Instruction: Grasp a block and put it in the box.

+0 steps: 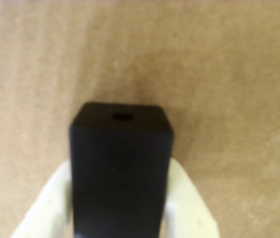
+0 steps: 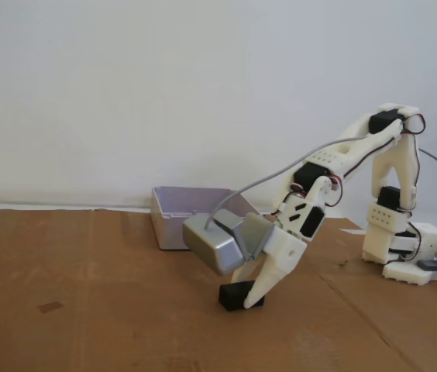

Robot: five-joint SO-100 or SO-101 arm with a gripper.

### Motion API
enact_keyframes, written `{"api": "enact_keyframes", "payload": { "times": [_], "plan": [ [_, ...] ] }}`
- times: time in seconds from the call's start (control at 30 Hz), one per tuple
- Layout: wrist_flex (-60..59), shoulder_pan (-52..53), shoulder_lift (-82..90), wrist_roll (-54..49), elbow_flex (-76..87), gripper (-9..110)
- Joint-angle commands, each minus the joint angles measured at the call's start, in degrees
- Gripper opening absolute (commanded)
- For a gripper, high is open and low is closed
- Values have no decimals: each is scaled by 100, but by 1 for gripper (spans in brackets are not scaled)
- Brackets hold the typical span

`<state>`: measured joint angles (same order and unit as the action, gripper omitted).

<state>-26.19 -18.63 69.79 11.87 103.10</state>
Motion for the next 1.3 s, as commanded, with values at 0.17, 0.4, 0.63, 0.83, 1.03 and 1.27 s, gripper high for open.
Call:
{"api": "enact_keyframes", "payload": {
  "times": [0.17, 0.4, 0.63, 0.83, 1.03, 1.27],
  "plan": [
    [193, -9, 396, 9, -413, 7],
    [167, 0, 1107, 9, -457, 7],
    [123, 246, 1679, -325, -457, 7],
    [114, 554, 2153, -360, -448, 7],
    [114, 976, 2602, -360, -439, 7],
    [114, 1652, 3015, -360, -396, 7]
  ]
}}
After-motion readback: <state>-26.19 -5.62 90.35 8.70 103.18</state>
